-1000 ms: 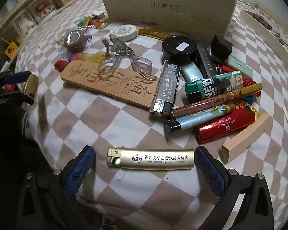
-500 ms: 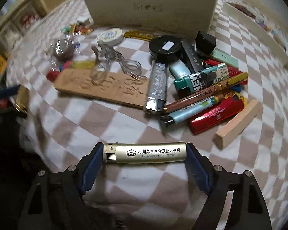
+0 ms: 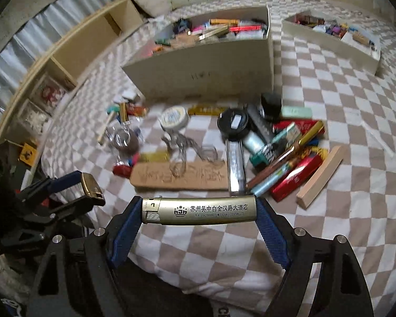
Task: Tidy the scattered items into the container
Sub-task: 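Carry the brass lighter and printed lighter over the white SHOES box with both tools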
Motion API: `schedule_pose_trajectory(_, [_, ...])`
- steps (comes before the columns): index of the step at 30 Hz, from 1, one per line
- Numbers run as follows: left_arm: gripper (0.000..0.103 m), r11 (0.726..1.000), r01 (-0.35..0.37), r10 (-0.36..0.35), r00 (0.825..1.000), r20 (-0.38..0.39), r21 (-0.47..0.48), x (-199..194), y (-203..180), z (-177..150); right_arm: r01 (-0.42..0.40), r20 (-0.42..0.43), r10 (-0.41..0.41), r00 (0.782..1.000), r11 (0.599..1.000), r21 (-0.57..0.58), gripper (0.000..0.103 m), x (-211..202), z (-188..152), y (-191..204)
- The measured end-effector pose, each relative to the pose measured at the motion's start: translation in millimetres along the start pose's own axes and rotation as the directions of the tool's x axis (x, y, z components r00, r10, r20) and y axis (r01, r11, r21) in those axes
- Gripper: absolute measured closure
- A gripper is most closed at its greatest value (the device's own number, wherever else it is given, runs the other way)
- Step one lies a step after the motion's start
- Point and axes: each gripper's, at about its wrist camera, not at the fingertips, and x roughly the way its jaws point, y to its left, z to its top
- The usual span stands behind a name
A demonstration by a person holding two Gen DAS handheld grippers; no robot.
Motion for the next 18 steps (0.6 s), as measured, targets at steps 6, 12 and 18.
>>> schedule_pose_trajectory(6, [0.029, 1.0, -0.003, 0.003, 1.0, 0.007, -0.006, -7.3, -4.6, 12.4, 0.004, 0.048, -0.002, 0.999, 0.999, -0.038, 0.019, -23.0, 6.8, 8.6])
schedule_pose_trajectory(12, [0.029, 1.0, 0.012, -0.012, 0.999, 0.034, -0.001, -19.4, -5.5, 27.7, 0.021, 0.106, -0.016, 0.994, 0.999, -0.045, 0.019, -47.8, 8.9, 9.1])
schedule_pose_trajectory(18, [0.029, 1.0, 0.014, -0.014, 0.997, 0.079, 0.003, -39.0, 0.3, 52.5, 0.024, 0.183, -0.014, 0.983, 0.998, -0.054, 0.019, -71.3, 25.0, 16.9])
